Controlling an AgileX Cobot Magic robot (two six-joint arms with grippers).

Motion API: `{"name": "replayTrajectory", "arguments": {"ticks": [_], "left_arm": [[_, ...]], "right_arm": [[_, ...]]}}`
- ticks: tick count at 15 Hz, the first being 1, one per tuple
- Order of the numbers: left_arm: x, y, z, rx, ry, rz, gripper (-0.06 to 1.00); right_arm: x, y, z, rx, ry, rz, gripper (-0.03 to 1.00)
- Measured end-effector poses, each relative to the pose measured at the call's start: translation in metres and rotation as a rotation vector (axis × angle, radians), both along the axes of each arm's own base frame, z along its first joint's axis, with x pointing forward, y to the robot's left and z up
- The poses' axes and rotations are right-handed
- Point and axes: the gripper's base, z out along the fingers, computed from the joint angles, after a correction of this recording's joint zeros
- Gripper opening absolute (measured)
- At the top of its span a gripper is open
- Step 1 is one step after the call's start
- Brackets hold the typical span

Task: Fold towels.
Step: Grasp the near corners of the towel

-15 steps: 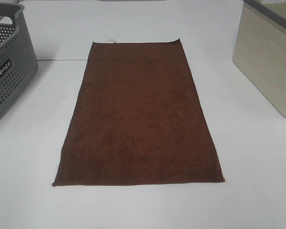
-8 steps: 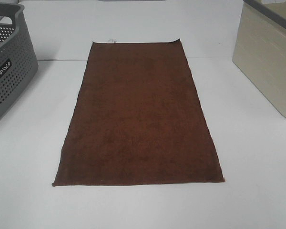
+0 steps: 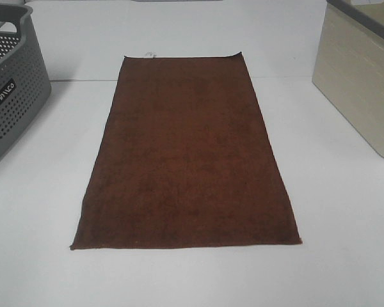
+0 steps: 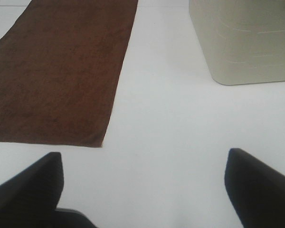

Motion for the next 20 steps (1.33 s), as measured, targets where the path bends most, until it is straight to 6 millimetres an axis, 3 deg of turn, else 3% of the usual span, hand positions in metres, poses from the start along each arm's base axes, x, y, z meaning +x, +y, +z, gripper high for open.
{"name": "replayTrajectory", "arguments": {"ticks": [20], "left_arm": [[0.0, 0.0, 0.0, 0.0, 0.0, 0.0, 0.6]], "right_arm": [[0.0, 0.0, 0.0, 0.0, 0.0, 0.0, 0.86]]}}
